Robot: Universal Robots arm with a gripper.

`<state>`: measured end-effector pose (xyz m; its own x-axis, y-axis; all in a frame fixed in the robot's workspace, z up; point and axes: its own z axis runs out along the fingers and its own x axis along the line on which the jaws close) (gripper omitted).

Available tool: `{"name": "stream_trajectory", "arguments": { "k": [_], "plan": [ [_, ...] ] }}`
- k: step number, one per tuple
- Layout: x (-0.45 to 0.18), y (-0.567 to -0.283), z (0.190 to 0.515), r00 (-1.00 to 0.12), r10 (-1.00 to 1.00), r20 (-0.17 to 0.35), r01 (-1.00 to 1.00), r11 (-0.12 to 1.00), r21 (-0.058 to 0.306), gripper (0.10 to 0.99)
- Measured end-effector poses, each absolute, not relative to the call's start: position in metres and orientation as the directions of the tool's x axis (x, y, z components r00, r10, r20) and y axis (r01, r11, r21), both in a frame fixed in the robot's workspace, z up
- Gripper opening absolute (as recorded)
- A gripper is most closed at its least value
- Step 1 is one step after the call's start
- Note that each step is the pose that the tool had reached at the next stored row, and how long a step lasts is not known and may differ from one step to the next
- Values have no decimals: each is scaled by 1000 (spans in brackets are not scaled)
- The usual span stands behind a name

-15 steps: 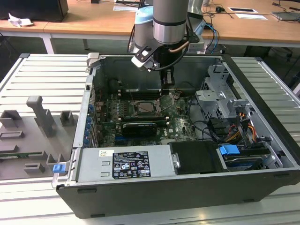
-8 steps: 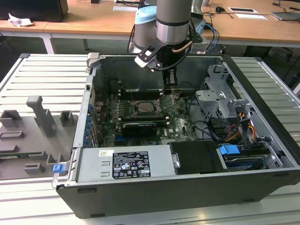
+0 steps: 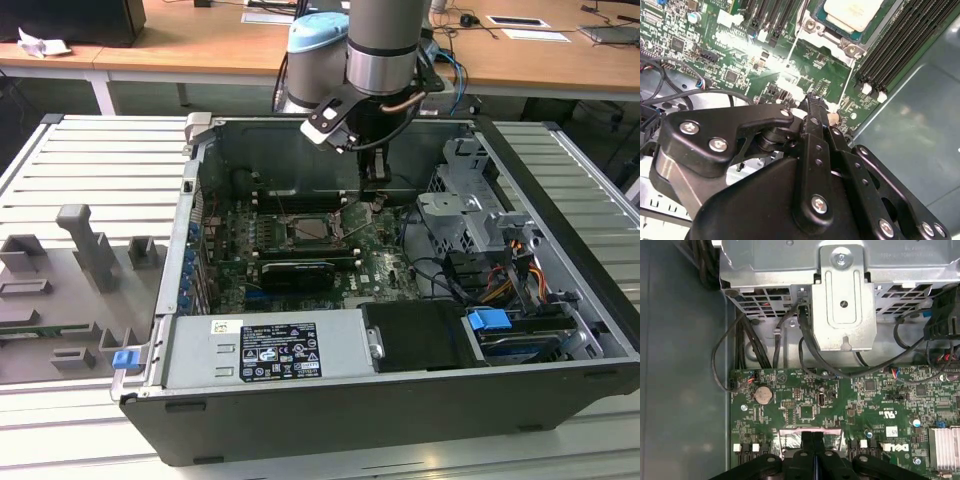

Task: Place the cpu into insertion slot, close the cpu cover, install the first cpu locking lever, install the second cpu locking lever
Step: 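Close the cpu cover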

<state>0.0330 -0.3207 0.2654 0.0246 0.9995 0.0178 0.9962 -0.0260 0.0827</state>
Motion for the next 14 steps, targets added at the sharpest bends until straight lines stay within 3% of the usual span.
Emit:
{"name": "stream_trajectory", "arguments": {
  "k": [14],
  "plan": [
    [50, -321, 265, 25, 1000, 18, 996, -26, 83, 106]
  ]
}}
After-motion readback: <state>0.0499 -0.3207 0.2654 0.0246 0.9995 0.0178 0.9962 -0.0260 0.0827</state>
